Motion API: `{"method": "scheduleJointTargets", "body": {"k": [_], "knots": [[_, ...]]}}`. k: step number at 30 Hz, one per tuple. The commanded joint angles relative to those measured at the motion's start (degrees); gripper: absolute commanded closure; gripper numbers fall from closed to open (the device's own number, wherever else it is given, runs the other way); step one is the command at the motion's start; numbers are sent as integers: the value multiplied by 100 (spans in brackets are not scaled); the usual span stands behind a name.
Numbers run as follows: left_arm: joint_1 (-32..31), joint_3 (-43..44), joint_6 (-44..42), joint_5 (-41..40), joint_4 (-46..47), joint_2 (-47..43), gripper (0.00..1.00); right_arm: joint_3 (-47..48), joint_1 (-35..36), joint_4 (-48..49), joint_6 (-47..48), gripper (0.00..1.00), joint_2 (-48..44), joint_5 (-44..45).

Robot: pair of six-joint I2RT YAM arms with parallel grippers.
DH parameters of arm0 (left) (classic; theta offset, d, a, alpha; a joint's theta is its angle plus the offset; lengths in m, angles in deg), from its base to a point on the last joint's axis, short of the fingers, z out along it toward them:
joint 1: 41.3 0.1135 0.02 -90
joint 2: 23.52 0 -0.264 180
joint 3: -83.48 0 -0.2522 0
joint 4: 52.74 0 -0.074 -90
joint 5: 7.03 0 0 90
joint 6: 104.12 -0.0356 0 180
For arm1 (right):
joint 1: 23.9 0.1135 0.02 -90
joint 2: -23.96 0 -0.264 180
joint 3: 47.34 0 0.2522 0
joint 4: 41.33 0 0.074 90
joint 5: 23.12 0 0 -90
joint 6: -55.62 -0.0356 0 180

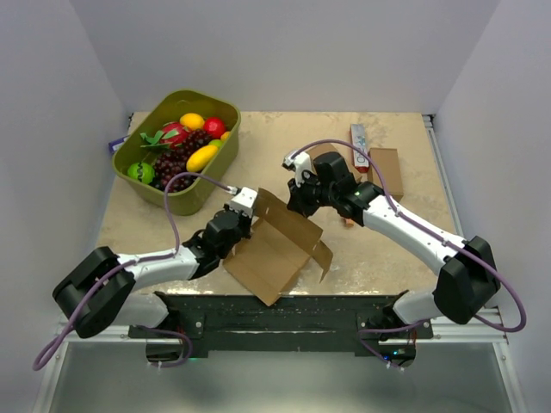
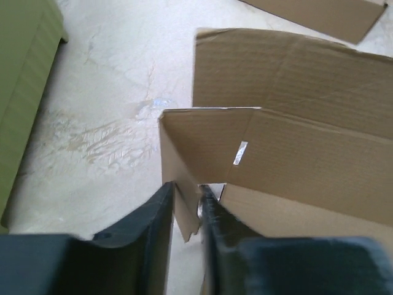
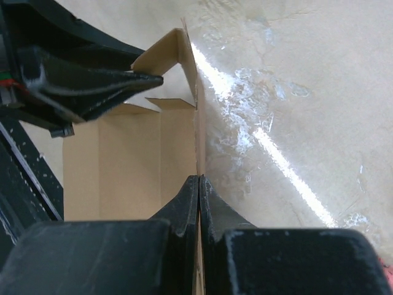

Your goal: Fold the paper box

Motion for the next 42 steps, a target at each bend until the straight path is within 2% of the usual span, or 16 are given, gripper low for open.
{"method": "scheduleJointTargets", "body": {"k": [1,2,5,8,11,14,15,17,18,20,21,24,28,32,37,42], "knots": [[59,-84,-441,352,523,-201,86,169,21,-110,673,100,-112,-460],[67,-84,-441,352,470,-210,93,169,21,-110,683,100,-112,-434],[85,-75,-292,352,208,-350,100,151,21,-93,727,100,-138,-197],[103,-6,111,370,-336,-534,100,230,21,-22,648,94,-199,233],[112,179,656,335,-1073,-596,100,501,21,-48,166,63,-270,804],[112,302,1184,151,-1550,-614,100,652,21,-145,-949,44,-410,1280],[112,311,1324,46,-1613,-631,100,626,21,-84,-1622,33,-628,1350],[112,303,1659,-86,-1657,-693,100,233,21,152,-2346,26,-945,1290],[112,259,1755,-209,-1605,-719,100,13,30,667,-3089,25,-1347,1202],[112,206,1984,-341,-1412,-772,100,-801,38,1676,-3840,24,-1753,905],[112,223,2037,-481,-1376,-755,100,-1059,39,1883,-4601,24,-2095,877],[112,285,2143,-780,-1271,-685,100,-1799,100,2815,-5632,24,-2423,806],[103,180,2205,-861,-850,-693,100,-1888,126,2799,-5944,23,-2266,858],[112,-101,2082,-790,-401,-877,100,-1993,126,3218,-6277,16,-1827,815],[112,-602,1687,-395,266,-1176,100,-1967,100,3572,-6656,14,-1141,1086],[103,-892,1396,-96,469,-1273,100,-1993,-40,3924,-7068,14,-693,1438]]}}
